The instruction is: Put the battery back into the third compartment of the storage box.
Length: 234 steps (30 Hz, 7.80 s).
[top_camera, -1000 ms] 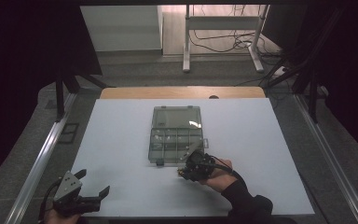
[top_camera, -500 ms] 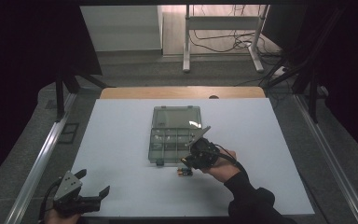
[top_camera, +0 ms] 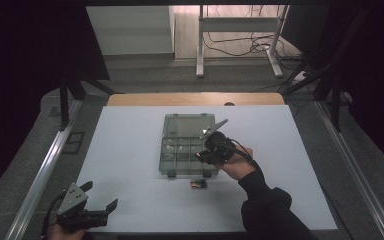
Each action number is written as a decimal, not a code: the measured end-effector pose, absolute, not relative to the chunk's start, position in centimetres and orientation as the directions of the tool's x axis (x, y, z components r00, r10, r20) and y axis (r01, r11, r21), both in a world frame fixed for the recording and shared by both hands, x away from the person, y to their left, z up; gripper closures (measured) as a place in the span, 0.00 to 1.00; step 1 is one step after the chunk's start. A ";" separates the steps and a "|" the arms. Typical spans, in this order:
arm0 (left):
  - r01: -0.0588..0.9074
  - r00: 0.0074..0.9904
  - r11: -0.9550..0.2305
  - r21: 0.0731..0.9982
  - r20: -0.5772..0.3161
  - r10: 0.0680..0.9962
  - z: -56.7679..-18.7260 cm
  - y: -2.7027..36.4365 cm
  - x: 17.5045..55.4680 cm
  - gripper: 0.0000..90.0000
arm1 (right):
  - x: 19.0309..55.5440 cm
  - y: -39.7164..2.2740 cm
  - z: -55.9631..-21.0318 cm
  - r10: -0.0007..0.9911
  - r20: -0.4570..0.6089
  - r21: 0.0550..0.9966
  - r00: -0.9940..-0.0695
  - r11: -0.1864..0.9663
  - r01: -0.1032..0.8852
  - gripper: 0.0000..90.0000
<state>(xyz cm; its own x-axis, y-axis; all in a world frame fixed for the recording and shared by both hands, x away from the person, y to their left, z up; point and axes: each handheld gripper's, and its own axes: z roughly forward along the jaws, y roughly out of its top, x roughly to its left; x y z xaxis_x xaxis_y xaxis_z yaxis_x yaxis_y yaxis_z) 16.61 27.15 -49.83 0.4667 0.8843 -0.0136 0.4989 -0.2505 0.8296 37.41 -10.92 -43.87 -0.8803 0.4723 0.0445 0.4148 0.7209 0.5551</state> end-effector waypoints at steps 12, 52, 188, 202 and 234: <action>0.499 0.468 -0.251 0.829 -0.014 0.884 -49.8 27.1 16.6 0.00 | 40.2 -9.8 -43.6 0.516 0.020 0.550 -0.856 0.709 0.441 0.85; 0.498 0.472 -0.252 0.830 -0.016 0.881 -49.8 27.2 16.7 0.01 | 43.0 -8.6 -44.5 0.549 0.006 0.573 -0.836 0.683 0.453 0.20; 0.502 0.473 -0.256 0.826 -0.014 0.881 -49.9 27.1 16.7 0.01 | 35.6 -10.4 -44.6 0.448 0.014 0.540 -0.894 0.749 0.384 0.85; 0.502 0.473 -0.257 0.826 -0.014 0.881 -49.9 27.1 16.7 0.01 | 38.7 -9.5 -43.3 0.514 0.003 0.541 -0.858 0.720 0.434 0.85; 0.501 0.474 -0.256 0.827 -0.015 0.880 -49.9 27.2 16.7 0.01 | 43.6 -6.3 -47.0 0.633 -0.028 0.472 -0.773 0.691 0.548 0.80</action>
<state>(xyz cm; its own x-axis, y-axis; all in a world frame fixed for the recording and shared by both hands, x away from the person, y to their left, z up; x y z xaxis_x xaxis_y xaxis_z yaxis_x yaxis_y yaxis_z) 16.67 27.16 -49.87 0.4742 0.8803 -0.0150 0.5005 -0.2555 0.8272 43.63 -6.33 -47.01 -0.7734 0.6333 -0.0285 0.5482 0.6907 0.4716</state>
